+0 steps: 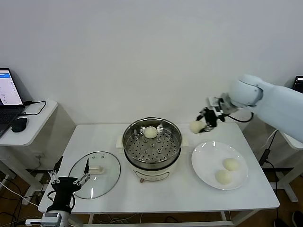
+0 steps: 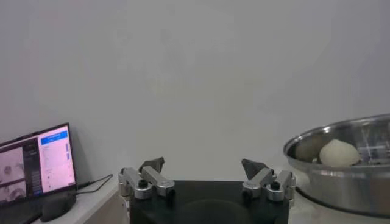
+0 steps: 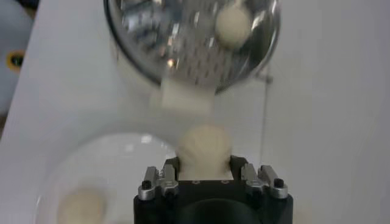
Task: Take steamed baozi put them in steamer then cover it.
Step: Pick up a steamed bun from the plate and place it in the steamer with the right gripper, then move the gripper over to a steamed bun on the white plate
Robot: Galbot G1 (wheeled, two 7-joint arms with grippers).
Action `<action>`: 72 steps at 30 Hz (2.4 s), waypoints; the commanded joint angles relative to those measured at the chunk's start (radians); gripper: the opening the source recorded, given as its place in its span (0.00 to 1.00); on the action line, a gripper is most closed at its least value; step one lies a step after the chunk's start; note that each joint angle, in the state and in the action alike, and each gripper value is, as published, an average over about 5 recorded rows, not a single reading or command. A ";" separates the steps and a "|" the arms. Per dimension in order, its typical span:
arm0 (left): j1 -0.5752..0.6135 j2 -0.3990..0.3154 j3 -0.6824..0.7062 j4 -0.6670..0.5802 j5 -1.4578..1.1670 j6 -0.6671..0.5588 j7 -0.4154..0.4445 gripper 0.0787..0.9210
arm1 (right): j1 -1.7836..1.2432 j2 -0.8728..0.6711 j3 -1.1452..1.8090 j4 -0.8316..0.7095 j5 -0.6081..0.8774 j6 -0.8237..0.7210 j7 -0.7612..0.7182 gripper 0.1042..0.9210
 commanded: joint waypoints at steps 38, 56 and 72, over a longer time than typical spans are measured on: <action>-0.021 -0.026 -0.013 0.028 -0.026 -0.013 -0.001 0.88 | -0.158 0.630 -0.056 -0.334 0.230 -0.330 0.199 0.68; -0.018 -0.010 0.000 0.010 -0.020 -0.010 0.000 0.88 | 0.110 -0.018 -0.096 0.070 0.059 -0.074 -0.133 0.88; -0.014 -0.034 0.042 0.005 0.021 0.004 0.003 0.88 | -0.269 -0.327 0.087 0.080 -0.344 0.134 -0.185 0.88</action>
